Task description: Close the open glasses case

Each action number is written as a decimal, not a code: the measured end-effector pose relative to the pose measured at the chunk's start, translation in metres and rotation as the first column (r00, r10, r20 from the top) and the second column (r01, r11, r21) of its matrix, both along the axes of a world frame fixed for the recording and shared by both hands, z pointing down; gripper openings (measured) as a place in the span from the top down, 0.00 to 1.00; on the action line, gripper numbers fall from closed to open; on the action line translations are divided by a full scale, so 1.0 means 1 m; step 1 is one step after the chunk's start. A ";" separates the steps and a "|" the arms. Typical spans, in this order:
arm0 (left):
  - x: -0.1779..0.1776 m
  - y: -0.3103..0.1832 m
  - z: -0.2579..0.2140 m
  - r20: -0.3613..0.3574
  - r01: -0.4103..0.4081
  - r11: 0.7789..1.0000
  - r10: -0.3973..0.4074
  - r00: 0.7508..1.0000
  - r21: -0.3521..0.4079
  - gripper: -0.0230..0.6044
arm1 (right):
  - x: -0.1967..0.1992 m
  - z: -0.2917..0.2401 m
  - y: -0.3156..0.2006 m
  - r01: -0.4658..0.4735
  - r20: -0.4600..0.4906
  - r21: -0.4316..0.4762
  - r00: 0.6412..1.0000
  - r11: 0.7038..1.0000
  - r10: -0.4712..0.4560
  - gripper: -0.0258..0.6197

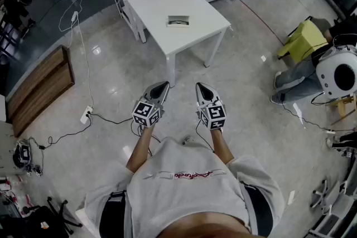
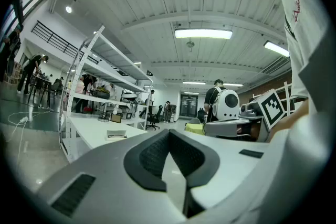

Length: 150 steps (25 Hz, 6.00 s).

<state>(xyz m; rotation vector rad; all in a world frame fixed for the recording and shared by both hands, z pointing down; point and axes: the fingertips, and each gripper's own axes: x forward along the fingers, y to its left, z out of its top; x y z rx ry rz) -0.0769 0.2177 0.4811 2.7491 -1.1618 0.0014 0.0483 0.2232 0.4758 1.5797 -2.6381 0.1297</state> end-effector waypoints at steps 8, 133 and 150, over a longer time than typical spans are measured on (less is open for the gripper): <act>-0.005 -0.001 -0.001 -0.001 0.004 1.000 -0.004 1.000 -0.001 0.92 | -0.004 0.002 -0.001 0.005 -0.008 -0.007 1.000 1.000 -0.005 0.96; 0.002 -0.494 0.053 -0.009 -0.004 0.990 0.003 1.000 -0.138 0.92 | -0.015 0.052 -0.486 0.058 -0.041 -0.141 0.997 0.988 -0.065 0.96; 0.016 -0.495 0.087 0.042 0.065 0.972 -0.057 0.997 -0.226 0.92 | -0.001 0.087 -0.492 0.121 -0.020 -0.241 0.991 0.963 -0.129 0.96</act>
